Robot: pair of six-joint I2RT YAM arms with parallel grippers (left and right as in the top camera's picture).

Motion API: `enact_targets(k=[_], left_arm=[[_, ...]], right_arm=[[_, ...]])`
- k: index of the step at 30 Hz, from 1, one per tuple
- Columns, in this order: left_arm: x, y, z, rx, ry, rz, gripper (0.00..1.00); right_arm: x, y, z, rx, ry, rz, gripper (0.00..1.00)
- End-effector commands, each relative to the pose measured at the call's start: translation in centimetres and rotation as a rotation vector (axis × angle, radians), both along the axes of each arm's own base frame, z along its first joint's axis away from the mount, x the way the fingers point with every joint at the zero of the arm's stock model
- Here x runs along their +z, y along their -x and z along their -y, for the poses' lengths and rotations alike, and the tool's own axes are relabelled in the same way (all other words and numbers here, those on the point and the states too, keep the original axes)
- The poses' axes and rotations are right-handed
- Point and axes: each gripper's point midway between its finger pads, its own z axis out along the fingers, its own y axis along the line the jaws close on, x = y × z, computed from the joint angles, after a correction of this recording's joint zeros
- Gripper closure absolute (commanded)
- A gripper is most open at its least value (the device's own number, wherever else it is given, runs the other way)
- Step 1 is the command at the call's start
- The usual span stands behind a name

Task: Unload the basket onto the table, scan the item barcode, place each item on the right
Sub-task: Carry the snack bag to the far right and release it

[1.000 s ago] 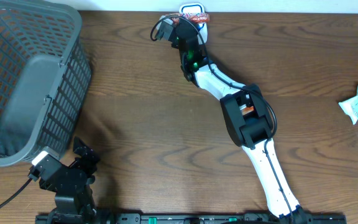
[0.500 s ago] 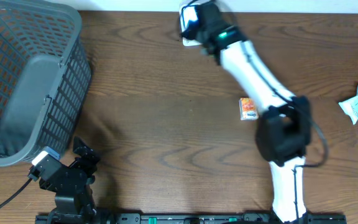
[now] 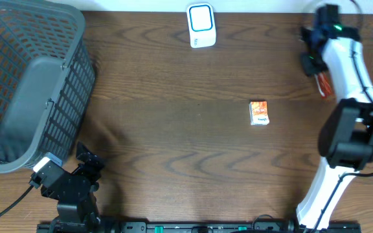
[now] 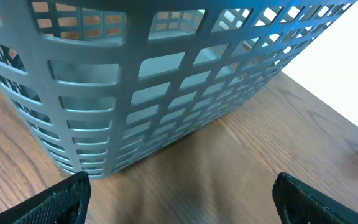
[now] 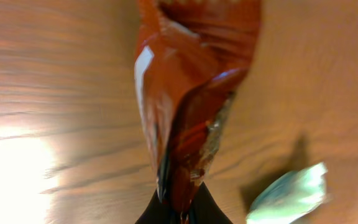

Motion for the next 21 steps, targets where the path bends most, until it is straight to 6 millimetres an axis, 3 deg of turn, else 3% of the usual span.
enact_targets(k=[1,7,13,14,16,18,19,20,21], left_arm=[[0.2,0.1,0.0,0.003,-0.001,0.006,0.07],[0.2,0.1,0.0,0.003,-0.001,0.006,0.07],[0.2,0.1,0.0,0.003,-0.001,0.006,0.07],[0.2,0.1,0.0,0.003,-0.001,0.006,0.07],[0.2,0.1,0.0,0.003,-0.001,0.006,0.07],[0.2,0.1,0.0,0.003,-0.001,0.006,0.07],[0.2,0.0,0.0,0.003,0.000,0.006,0.07],[0.2,0.0,0.0,0.003,0.000,0.006,0.07],[0.2,0.1,0.0,0.003,-0.001,0.006,0.07]], right_arm=[[-3.4,2.3,2.9,-0.235,-0.090,0.007,0.99],[-6.3,6.3,9.3,-0.486,-0.108,0.022,0.99],[-5.5,8.4,13.3,-0.591,-0.012,0.027,0.99],[-5.2,8.5,13.4,-0.594,-0.007,0.031,0.95],[-4.6,8.0,12.8,-0.582,-0.047,0.051,0.55],[-3.6,6.9,11.3,-0.548,-0.120,0.084,0.42],[-2.9,6.3,10.5,-0.530,-0.149,0.104,0.10],[-2.1,5.8,9.8,-0.513,-0.168,0.121,0.01],[-1.0,5.0,8.7,-0.485,-0.195,0.146,0.01]])
